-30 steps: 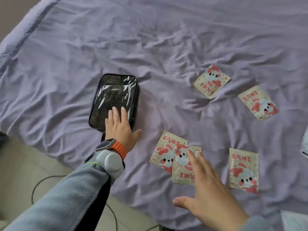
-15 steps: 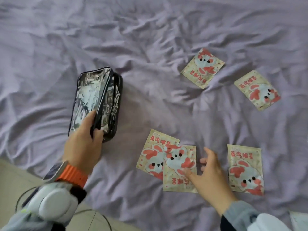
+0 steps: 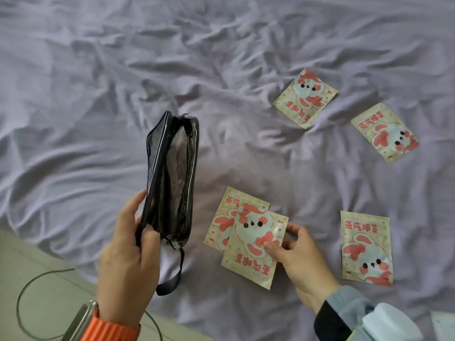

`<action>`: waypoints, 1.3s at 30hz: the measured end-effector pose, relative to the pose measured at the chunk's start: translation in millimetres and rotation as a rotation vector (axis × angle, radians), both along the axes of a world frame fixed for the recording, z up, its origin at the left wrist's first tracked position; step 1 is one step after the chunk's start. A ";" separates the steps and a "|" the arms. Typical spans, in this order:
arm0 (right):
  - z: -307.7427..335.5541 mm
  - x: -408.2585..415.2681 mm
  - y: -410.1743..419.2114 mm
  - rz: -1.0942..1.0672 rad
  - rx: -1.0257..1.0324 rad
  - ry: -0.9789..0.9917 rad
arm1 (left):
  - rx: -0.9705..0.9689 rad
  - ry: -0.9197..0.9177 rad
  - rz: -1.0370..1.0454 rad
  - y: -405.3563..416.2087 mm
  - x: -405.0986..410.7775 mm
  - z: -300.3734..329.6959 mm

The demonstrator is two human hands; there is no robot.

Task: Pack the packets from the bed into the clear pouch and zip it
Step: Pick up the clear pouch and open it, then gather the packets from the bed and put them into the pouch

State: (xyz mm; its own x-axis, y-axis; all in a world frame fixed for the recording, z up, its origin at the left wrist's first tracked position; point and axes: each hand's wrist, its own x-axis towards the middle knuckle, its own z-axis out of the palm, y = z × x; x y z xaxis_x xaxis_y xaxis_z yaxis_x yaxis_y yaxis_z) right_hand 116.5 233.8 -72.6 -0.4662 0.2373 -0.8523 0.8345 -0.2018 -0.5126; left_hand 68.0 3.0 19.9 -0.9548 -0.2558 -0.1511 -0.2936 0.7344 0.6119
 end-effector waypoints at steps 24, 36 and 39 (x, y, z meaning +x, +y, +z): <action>156.6 -52.3 23.4 0.136 -0.089 0.601 | 0.137 0.060 -0.134 35.4 24.2 4.2; 136.6 -10.2 72.5 0.215 0.233 0.594 | 0.241 0.049 -0.231 132.8 58.5 4.9; 124.5 15.7 114.7 0.115 0.352 0.541 | 0.248 0.052 -0.250 154.0 61.8 4.0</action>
